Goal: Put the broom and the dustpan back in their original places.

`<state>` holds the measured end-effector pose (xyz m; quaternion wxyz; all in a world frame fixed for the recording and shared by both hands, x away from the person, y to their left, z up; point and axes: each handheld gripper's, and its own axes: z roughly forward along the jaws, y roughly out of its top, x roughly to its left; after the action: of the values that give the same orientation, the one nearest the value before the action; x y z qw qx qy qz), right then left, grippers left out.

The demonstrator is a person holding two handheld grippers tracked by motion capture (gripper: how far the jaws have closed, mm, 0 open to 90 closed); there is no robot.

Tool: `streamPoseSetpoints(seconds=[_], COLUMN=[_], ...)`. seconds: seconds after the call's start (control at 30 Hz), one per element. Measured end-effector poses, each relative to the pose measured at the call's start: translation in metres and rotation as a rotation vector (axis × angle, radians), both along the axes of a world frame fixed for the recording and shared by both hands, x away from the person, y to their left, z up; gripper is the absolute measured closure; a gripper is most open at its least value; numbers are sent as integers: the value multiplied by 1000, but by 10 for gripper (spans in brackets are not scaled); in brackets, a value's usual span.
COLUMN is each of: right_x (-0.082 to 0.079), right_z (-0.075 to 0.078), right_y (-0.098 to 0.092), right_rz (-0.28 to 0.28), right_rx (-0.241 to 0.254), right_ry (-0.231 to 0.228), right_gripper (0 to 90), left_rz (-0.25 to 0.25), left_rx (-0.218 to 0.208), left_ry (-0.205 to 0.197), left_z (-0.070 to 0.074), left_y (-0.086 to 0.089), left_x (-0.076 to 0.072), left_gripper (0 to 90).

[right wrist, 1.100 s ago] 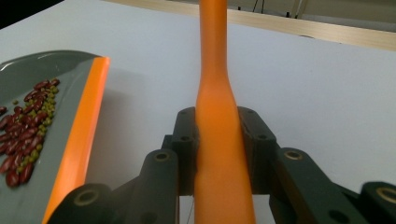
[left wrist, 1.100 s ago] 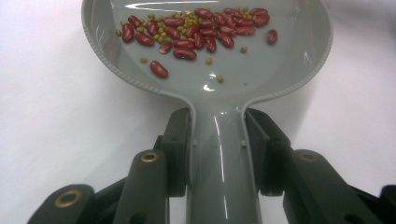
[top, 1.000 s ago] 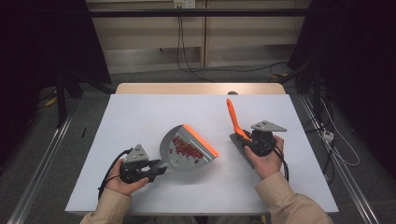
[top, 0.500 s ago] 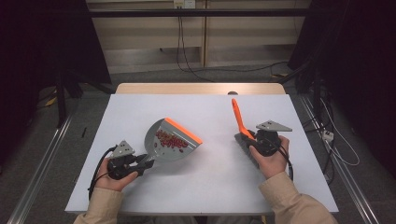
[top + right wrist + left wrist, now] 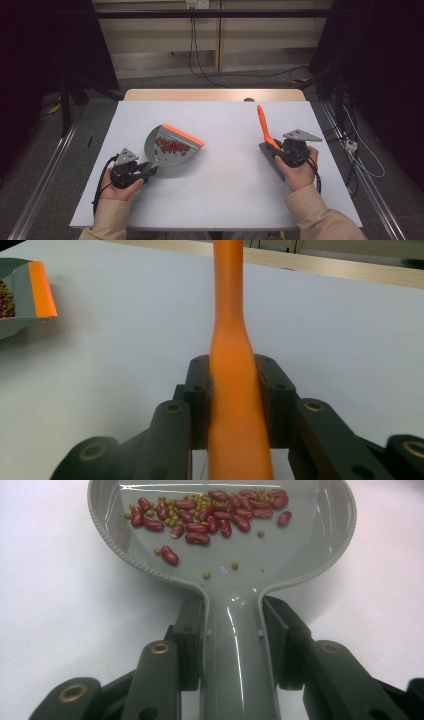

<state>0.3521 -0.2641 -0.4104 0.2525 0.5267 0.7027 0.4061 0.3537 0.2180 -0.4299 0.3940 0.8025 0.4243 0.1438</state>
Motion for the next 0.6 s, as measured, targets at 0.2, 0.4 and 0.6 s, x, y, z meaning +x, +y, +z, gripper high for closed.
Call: streamPoseSetpoints(seconds=[0.2, 0.4, 0.6], right_x=[-1, -2, -3], right_z=[0, 0, -2], right_y=[-6, -11, -19], right_rz=[-16, -23, -41], right_rx=[-2, -24, -32], right_ry=[1, -2, 0], right_gripper=[710, 710, 710], left_rz=[50, 94, 131], left_rx=[19, 25, 31], left_ry=[11, 10, 19], left_z=[-3, -6, -7], left_y=[4, 7, 12], left_x=[4, 6, 8], left_gripper=[633, 632, 632])
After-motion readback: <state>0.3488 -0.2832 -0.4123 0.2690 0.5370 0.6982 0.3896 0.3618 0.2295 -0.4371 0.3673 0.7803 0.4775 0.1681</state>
